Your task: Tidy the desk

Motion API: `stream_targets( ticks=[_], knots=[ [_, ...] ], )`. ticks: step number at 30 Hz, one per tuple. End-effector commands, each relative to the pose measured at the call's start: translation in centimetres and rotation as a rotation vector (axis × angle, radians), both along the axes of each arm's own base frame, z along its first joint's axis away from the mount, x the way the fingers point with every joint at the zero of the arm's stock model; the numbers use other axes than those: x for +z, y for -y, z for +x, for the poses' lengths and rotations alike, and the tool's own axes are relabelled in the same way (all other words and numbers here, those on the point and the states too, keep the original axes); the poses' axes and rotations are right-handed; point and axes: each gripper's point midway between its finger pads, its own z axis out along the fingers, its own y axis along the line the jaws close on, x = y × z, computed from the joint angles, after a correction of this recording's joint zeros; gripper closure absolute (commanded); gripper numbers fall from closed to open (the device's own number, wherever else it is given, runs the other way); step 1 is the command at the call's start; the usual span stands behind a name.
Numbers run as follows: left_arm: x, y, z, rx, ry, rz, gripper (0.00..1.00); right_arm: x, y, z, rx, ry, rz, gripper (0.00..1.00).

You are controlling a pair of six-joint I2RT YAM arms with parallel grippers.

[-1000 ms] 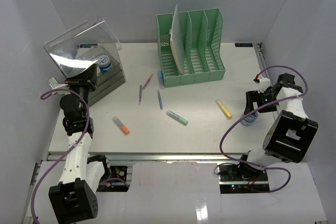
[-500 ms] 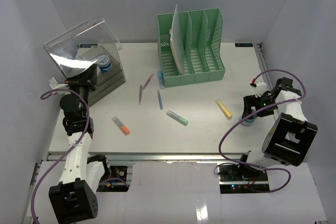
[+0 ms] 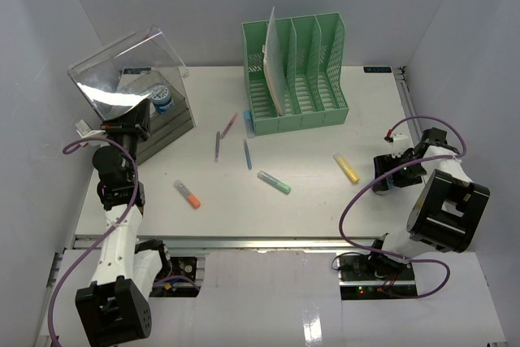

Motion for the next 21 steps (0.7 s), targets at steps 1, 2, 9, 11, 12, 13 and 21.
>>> stream_targets(
  ticks=[1,2,9,11,12,13,21],
  knots=[
    [2.9,0.5,-1.0,-0.018,0.084,0.014,1.0,0.7,0.8,1.8,0.012,0.115,-0.049,0.05],
    [3.0,0.5,-1.0,-0.019,0.084,0.015,1.0,0.7,0.8,1.9,0.018,0.124,-0.051,0.05],
    [3.0,0.6,-1.0,-0.023,0.084,0.017,1.0,0.8,0.5,2.6,0.085,0.183,-0.057,0.05],
    [3.1,0.6,-1.0,-0.024,0.085,0.016,1.0,0.9,0.3,2.6,0.102,0.197,-0.05,0.06],
    [3.1,0.6,-1.0,-0.026,0.085,0.015,1.0,1.0,0.2,2.7,0.112,0.207,-0.049,0.09],
    [3.1,0.7,-1.0,-0.027,0.085,0.016,1.0,1.1,0.1,2.7,0.119,0.213,-0.047,0.11],
    [3.1,0.6,-0.9,-0.025,0.085,0.015,1.0,1.3,-0.6,2.4,0.184,0.23,-0.034,0.81]
  ],
)
